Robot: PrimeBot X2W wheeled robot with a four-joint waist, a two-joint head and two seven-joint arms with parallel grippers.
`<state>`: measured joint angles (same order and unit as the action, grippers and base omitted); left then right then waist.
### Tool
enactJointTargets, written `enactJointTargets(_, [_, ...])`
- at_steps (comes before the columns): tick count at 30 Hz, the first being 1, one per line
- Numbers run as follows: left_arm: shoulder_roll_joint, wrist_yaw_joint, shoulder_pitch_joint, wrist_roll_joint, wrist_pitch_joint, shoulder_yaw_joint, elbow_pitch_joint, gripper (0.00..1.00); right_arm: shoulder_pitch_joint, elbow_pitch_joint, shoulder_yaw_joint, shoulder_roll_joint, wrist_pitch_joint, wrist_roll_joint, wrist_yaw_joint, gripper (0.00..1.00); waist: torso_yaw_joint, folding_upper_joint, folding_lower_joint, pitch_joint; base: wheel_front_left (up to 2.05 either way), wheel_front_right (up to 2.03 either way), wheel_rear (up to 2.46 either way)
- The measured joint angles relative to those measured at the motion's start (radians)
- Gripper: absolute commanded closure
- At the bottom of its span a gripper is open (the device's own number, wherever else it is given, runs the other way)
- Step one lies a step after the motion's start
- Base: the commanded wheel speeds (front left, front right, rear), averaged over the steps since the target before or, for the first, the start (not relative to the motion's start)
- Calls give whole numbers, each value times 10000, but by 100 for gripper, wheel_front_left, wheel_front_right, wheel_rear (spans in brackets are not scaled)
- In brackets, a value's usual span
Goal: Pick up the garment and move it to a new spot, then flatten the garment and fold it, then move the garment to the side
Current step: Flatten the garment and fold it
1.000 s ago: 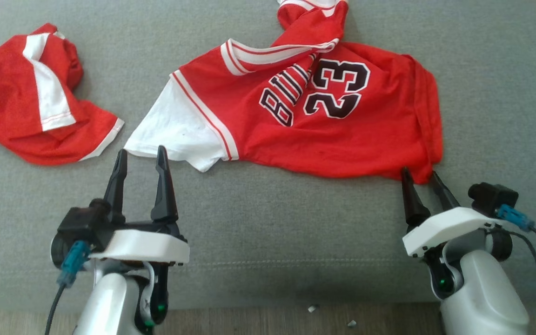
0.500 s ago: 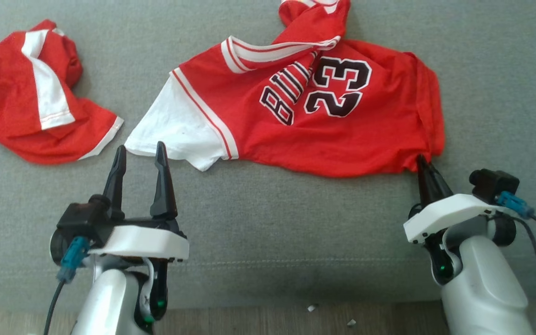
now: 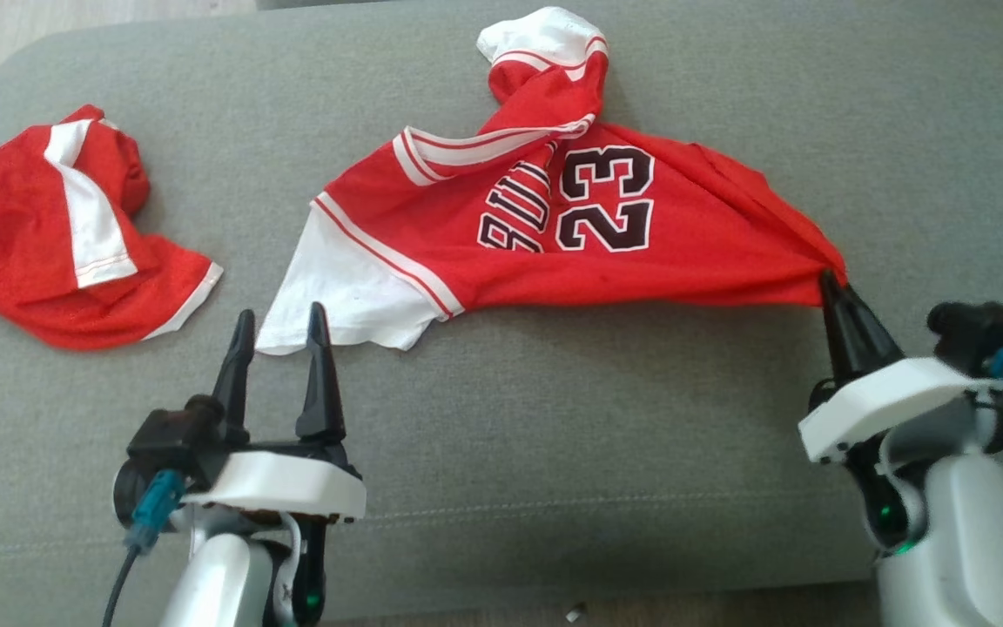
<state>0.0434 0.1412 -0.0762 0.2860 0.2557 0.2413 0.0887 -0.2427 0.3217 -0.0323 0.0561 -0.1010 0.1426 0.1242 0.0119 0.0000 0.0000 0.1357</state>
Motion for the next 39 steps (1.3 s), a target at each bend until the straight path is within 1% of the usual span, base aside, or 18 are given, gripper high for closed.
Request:
enactJointTargets(3, [-2, 0, -7, 27, 0, 151, -8, 0, 184, -1089, 81, 21, -1221, -54, 0, 100, 108, 0, 0, 3, 0, 0, 0])
enactJointTargets(5, [2, 2, -12, 88, 0, 242, -19, 0, 42, -1534, 88, 205, -1921, -115, 0, 100, 215, 0, 0, 100, 0, 0, 0])
enactJointTargets(9, [2, 6, -185, 90, 0, 470, -15, 0, -963, -1490, 268, 675, -2984, 29, 0, 100, 494, 0, 0, 449, 0, 0, 0])
enactJointTargets(13, [2, -6, -603, 167, 0, 629, -4, 0, -2591, -422, 337, 1277, -3515, 207, 0, 100, 829, 0, 0, 912, 0, 0, 0])
enactJointTargets(17, [-2, -10, -976, 176, 0, 734, 0, 0, -3982, 1279, 477, 1741, -3735, 190, 0, 100, 1210, 0, 0, 1388, 0, 0, 0])
enactJointTargets(23, [-4, -15, -1259, 253, 0, 955, 25, 0, -5324, 3758, 918, 2104, -3461, -295, 0, 100, 1719, 0, 1, 2026, 0, 0, 0])
enactJointTargets(26, [-6, -12, -1402, 278, 0, 997, 23, 0, -5868, 4748, 1024, 2173, -3223, -587, 0, 100, 1900, 0, 1, 2278, 0, 0, 0])
enactJointTargets(27, [-6, -6, -1436, 280, 0, 1005, 17, 0, -6014, 5049, 1043, 2178, -3093, -734, 0, 37, 1939, 0, 1, 2350, 0, 0, 0])
enactJointTargets(28, [-6, -4, -1465, 280, 0, 1005, 15, 0, -6133, 5287, 1089, 2180, -2907, -884, 0, 0, 1963, 0, 2, 2413, 0, 0, 0])
enactJointTargets(33, [-8, 10, -1592, 280, 0, 1053, 23, 0, -6652, 6069, 1429, 2109, -1429, -1413, 0, 0, 1852, 0, 1, 2553, 0, 0, 0])
enactJointTargets(34, [-8, 12, -1600, 278, 0, 1053, 36, 0, -6825, 6297, 1415, 2006, -905, -1546, 0, 0, 1735, 0, 1, 2530, 0, 0, 0])
enactJointTargets(39, [-8, 10, -1599, 276, 0, 999, 100, 0, -6899, 6550, 1455, 1559, 276, -1521, 0, 0, 1400, 0, 1, 2277, 0, 0, 0])
